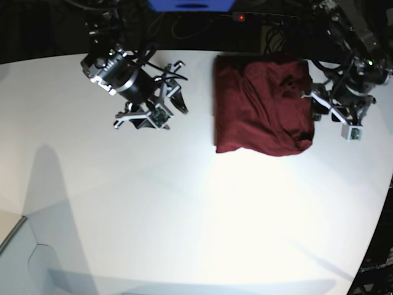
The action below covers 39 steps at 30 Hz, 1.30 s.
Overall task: Layout the t-shirt on the table in an organized manner, then fold the t-shirt properly
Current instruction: 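Grasp the bundle edge with the left gripper and drag it toward the right gripper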
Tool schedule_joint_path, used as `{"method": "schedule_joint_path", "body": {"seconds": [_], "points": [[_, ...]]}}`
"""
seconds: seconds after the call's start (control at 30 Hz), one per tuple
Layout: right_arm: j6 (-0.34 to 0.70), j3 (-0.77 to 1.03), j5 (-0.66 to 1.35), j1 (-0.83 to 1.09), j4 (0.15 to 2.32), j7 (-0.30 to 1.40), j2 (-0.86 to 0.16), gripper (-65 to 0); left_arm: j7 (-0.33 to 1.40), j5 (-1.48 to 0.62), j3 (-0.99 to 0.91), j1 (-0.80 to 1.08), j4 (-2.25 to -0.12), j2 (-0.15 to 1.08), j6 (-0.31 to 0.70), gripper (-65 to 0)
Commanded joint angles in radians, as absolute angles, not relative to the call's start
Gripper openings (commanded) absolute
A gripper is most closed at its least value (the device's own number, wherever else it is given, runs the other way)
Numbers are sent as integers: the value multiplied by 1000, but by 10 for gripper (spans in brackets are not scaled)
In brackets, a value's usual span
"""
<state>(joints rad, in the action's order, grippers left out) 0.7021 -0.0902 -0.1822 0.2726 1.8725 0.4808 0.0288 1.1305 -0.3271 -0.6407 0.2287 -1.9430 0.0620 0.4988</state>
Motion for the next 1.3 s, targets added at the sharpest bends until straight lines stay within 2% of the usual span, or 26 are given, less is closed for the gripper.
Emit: {"method": "schedule_joint_path", "body": {"seconds": [0.0,0.27,0.67,0.83,1.27], "points": [[698,-90,-166,265,1890,455,30,-344,1121,-371,-644,243,-1960,70,498,-318],[698,-96,-165,269,1890,455,33,-344,1124,-461,-644,300,-1934,68,498,-316],[698,-91,-165,289,1890,456,31,-344,1119,-460,-645,269,-1863,79,498,-121],[698,-90,-165,294,1890,456,31,-344,1119,-461,-645,211,-1727,81,498,-115],[698,-90,-166,295,1890,456,30,-344,1119,-460,-636,140,-1540,77,498,-128]]}}
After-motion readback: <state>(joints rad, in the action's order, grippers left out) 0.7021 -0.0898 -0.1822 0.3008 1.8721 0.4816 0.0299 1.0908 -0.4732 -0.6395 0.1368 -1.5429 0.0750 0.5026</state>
